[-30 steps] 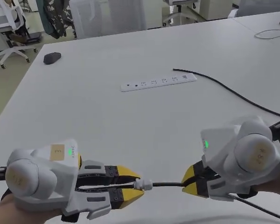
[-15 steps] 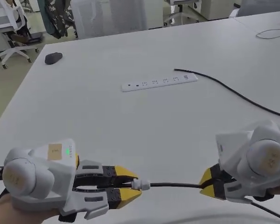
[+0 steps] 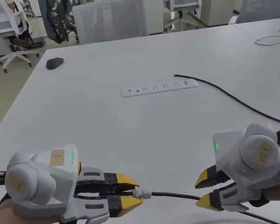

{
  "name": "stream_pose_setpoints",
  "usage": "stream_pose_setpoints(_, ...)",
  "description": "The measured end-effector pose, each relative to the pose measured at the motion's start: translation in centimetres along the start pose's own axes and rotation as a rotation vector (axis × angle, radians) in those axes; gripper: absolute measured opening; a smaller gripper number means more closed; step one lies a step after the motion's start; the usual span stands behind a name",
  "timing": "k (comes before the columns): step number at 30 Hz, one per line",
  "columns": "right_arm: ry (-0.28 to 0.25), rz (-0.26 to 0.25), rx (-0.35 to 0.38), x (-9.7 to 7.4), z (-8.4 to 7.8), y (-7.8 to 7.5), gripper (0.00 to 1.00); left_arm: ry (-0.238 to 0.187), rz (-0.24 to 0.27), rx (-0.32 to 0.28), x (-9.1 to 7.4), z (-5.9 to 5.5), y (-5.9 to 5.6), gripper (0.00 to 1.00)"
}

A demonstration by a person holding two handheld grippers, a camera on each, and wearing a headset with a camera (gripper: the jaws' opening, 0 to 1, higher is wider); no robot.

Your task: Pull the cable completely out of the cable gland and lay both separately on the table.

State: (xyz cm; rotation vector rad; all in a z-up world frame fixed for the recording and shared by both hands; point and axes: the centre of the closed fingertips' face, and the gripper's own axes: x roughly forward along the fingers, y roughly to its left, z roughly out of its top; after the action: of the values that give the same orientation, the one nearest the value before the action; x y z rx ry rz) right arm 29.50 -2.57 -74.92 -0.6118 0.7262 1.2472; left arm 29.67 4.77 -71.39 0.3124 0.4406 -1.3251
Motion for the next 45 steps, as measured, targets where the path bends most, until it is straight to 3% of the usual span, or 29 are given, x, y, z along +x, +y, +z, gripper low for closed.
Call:
stream_pose_setpoints(4,-0.071,-0.004,-0.033,0.0,3.1,0.3,0.11,0.002,-0.004,0.005,0.1,0.0,-0.1,0.15)
stream_pose_setpoints(7,-0.081,0.013,-0.047,0.4,4.3,0.7,0.11,0.000,-0.004,0.010,0.1,0.0,-0.1,0.15)
stream_pose_setpoints(15,-0.067,0.045,-0.121,2.0,5.9,1.7,0.09,-0.002,-0.007,0.016,0.1,0.2,-0.2,0.15)
stream_pose_setpoints(19,-0.072,0.047,-0.159,2.6,6.6,1.9,0.01,-0.013,-0.006,0.017,0.1,0.4,-0.3,0.15)
stream_pose_setpoints(31,-0.056,0.049,-0.207,2.7,6.1,1.9,0.00,-0.010,-0.003,0.022,-0.1,0.3,-0.2,0.15)
stream_pose_setpoints(38,-0.045,0.026,-0.223,2.3,5.5,1.3,0.00,-0.027,0.026,0.003,-1.2,0.3,0.2,0.15)
stream_pose_setpoints(45,0.000,0.016,-0.226,2.1,4.0,0.7,0.00,-0.031,0.063,-0.006,-2.4,-0.2,0.5,0.15)
